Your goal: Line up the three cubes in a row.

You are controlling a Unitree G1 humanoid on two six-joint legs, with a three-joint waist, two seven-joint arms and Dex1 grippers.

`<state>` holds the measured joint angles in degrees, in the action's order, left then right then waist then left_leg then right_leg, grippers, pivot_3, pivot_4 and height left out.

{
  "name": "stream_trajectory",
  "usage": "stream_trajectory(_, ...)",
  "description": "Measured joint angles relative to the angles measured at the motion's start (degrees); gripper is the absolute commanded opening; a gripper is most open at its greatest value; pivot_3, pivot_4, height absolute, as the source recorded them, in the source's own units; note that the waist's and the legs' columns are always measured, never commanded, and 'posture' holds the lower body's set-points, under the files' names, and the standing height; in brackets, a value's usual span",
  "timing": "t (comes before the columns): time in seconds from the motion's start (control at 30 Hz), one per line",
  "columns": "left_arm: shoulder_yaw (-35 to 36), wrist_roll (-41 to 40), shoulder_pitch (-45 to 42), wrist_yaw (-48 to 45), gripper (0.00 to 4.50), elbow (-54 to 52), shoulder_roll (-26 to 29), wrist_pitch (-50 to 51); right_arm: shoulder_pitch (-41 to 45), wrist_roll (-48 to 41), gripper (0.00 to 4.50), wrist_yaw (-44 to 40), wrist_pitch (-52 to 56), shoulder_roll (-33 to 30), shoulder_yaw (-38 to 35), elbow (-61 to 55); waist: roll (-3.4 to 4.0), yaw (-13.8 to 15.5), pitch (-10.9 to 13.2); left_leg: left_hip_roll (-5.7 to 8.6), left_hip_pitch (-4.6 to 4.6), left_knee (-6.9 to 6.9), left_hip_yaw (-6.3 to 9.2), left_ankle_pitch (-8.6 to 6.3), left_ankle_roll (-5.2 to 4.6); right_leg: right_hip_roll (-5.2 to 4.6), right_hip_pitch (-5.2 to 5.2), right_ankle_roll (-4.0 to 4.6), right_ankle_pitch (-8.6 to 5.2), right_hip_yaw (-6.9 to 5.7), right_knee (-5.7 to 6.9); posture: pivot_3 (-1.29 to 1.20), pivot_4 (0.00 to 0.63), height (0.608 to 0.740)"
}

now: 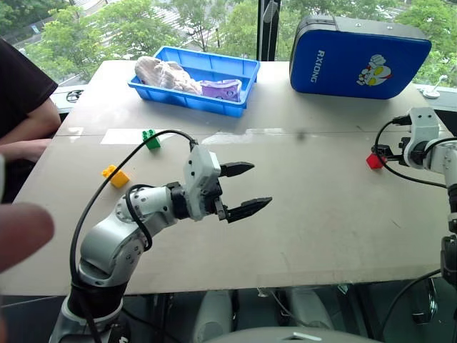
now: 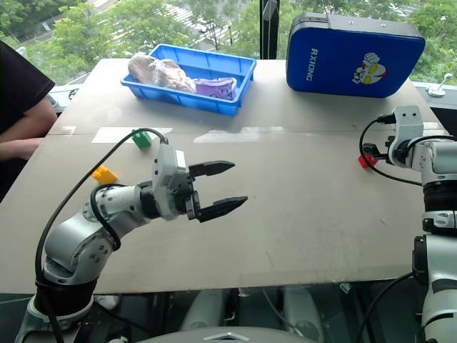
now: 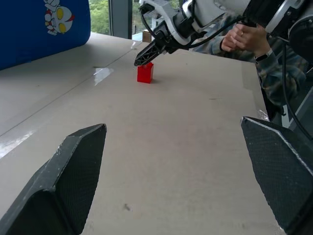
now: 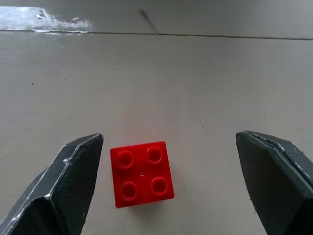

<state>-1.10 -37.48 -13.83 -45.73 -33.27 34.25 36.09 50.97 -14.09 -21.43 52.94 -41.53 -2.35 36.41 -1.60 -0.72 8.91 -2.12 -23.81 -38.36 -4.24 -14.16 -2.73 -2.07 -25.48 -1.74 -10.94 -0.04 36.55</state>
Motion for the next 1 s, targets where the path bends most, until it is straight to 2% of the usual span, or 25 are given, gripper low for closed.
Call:
stream_trajectory(0.13, 0.1, -0.1, 0.7, 0.5, 4.50, -1.3, 0.1, -0.1, 5.1, 3.3, 4.48, -3.8, -3.7, 0.9, 1.6, 11.5, 0.02, -0.1, 0.0, -0.01, 0.00, 0.01, -0.01, 0.00, 0.00, 0.00, 0.00, -0.01, 0.00, 0.01, -0.03, 0.00, 0.150, 0.740)
stream_trajectory(0.27, 0.1, -0.1, 1.2, 0.5, 4.50, -1.9, 0.2, -0.2, 6.7, 5.2, 4.48, -6.0, -4.7, 1.2, 2.6, 15.0, 0.03, -0.1, 0.0, -0.01, 0.02, 0.01, -0.02, 0.00, 0.00, 0.00, 0.00, -0.01, 0.01, 0.02, -0.01, 0.00, 0.150, 0.740)
stream_trajectory(0.37, 0.1, -0.1, 2.3, 0.6, 4.50, -2.3, 0.4, -0.2, 7.2, 6.1, 3.67, -7.7, -5.5, 1.2, 2.6, 17.0, 0.03, -0.1, 0.0, -0.02, 0.03, 0.00, -0.01, 0.00, 0.00, 0.00, 0.00, 0.00, 0.01, 0.02, 0.03, 0.00, 0.150, 0.740)
stream_trajectory(0.47, 0.1, -0.1, 2.5, 0.9, 4.50, -2.3, 0.4, -0.2, 7.2, 6.9, 2.44, -8.9, -5.9, 1.4, 2.6, 18.6, 0.03, -0.1, 0.0, -0.02, 0.04, 0.00, -0.02, 0.00, 0.00, 0.00, 0.01, 0.00, 0.01, 0.02, 0.04, 0.00, 0.150, 0.740)
stream_trajectory(0.53, 0.1, -0.1, 2.5, 0.9, 4.50, -2.3, 0.4, -0.3, 7.2, 7.5, 1.46, -9.8, -6.2, 1.4, 2.7, 18.9, 0.04, -0.1, 0.0, -0.02, 0.04, 0.00, -0.02, 0.00, 0.00, 0.00, 0.00, 0.00, 0.01, 0.02, 0.04, 0.00, 0.150, 0.740)
stream_trajectory(0.57, 0.1, -0.1, 2.5, 0.9, 4.50, -2.3, 0.4, -0.3, 7.2, 7.9, 1.34, -10.3, -6.5, 1.4, 2.7, 18.9, 0.04, -0.1, 0.0, -0.02, 0.04, 0.00, -0.02, 0.00, 0.00, 0.00, 0.00, 0.00, 0.01, 0.02, 0.04, 0.00, 0.150, 0.740)
stream_trajectory(0.67, 0.2, -0.1, 2.5, 0.9, 4.50, -2.3, 0.8, -0.3, 6.8, 8.7, 1.36, -13.1, -6.9, 1.3, 3.7, 17.4, 0.05, -0.1, 0.0, -0.02, 0.04, 0.01, -0.02, 0.00, 0.00, 0.00, 0.00, 0.00, 0.01, 0.02, 0.04, 0.00, 0.150, 0.740)
stream_trajectory(0.7, 0.4, -0.1, 2.8, 0.8, 4.50, -2.3, 0.8, -0.4, 6.0, 8.6, 1.36, -14.8, -7.0, 1.2, 3.9, 15.4, 0.06, -0.1, 0.0, -0.03, 0.04, 0.01, -0.02, 0.00, 0.00, 0.00, -0.01, -0.01, 0.01, 0.02, 0.05, 0.00, 0.150, 0.740)
stream_trajectory(0.73, 0.5, -0.1, 3.1, 0.7, 4.50, -2.3, 1.0, -0.5, 4.2, 7.8, 1.36, -17.9, -7.3, 0.8, 4.2, 10.7, 0.08, -0.1, 0.0, -0.04, 0.04, 0.01, -0.02, 0.00, 0.00, 0.01, -0.02, -0.01, 0.01, 0.02, 0.05, 0.00, 0.150, 0.740)
stream_trajectory(0.77, 0.8, -0.2, 4.0, 0.4, 4.50, -2.3, 1.2, -0.9, 0.7, 5.9, 1.36, -23.4, -8.2, -0.1, 5.1, 1.3, 0.13, -0.1, 0.1, -0.07, 0.01, 0.04, 0.02, 0.00, 0.00, 0.02, -0.05, -0.02, 0.01, 0.00, 0.06, 0.00, 0.150, 0.740)
stream_trajectory(0.8, 1.0, -0.2, 4.4, 0.3, 4.50, -2.3, 1.3, -1.1, -0.1, 5.4, 1.36, -24.6, -8.5, -0.2, 5.4, -0.7, 0.14, -0.1, 0.1, -0.08, 0.02, 0.04, 0.04, 0.00, 0.00, 0.01, -0.05, -0.03, 0.01, -0.01, 0.07, 0.00, 0.150, 0.740)
stream_trajectory(0.9, 3.2, -0.9, 9.8, -1.9, 4.50, -2.2, 3.6, -2.2, -10.9, 1.3, 1.36, -39.4, -18.4, -3.4, 10.9, -29.0, 0.19, -0.1, 0.1, -0.23, 0.11, 0.09, 0.16, -0.02, 0.02, 0.10, -0.03, -0.11, -0.06, -0.11, 0.14, 0.00, 0.150, 0.740)
stream_trajectory(0.93, 3.4, -0.9, 10.2, -2.2, 4.50, -2.2, 4.1, -2.2, -11.3, 1.0, 1.36, -41.0, -19.3, -3.4, 12.1, -31.3, 0.21, -0.2, 0.1, -0.22, 0.09, 0.09, 0.16, -0.02, 0.02, 0.14, -0.09, -0.10, -0.06, -0.09, 0.15, 0.00, 0.150, 0.740)
stream_trajectory(1.0, 4.6, -0.8, 13.3, -4.7, 4.50, -2.2, 5.8, -3.6, -11.5, 1.8, 1.36, -47.5, -24.1, -3.1, 18.9, -37.4, 0.21, -0.2, 0.1, -0.23, 0.11, 0.08, 0.16, -0.01, 0.03, 0.15, -0.09, -0.02, -0.11, -0.13, 0.17, 0.00, 0.150, 0.740)
